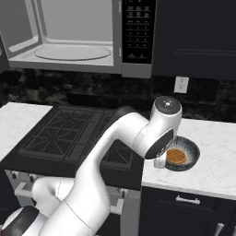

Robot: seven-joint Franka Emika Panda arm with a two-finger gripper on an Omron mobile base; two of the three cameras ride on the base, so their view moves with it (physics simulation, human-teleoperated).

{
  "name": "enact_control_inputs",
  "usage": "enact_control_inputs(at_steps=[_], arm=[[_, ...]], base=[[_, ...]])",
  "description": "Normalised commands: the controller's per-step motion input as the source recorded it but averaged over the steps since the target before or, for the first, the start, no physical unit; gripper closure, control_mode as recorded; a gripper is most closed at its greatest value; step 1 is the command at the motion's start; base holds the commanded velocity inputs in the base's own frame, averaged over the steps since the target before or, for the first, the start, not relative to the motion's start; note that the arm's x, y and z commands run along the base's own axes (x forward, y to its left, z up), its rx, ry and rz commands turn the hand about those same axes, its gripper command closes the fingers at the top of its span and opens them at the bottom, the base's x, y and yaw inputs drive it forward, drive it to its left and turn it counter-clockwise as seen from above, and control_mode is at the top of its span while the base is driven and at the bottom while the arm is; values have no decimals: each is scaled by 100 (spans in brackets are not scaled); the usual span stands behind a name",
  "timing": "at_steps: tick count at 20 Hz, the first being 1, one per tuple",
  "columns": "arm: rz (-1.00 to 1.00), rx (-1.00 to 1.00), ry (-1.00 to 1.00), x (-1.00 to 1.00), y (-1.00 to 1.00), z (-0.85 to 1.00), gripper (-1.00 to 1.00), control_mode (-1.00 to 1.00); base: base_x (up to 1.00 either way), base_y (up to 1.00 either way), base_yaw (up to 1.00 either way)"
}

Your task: Open the microwave, place the bowl with waffle inside the microwave, then close the microwave door and turn it on.

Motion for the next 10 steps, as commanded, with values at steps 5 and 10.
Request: enact_control_inputs(at_steps=[5, 10], arm=[[7, -1, 0, 19, -6, -73, -100, -100], [-4, -6, -3, 2, 0, -68, -100, -100]], base=[[0, 0, 0], [0, 0, 0]])
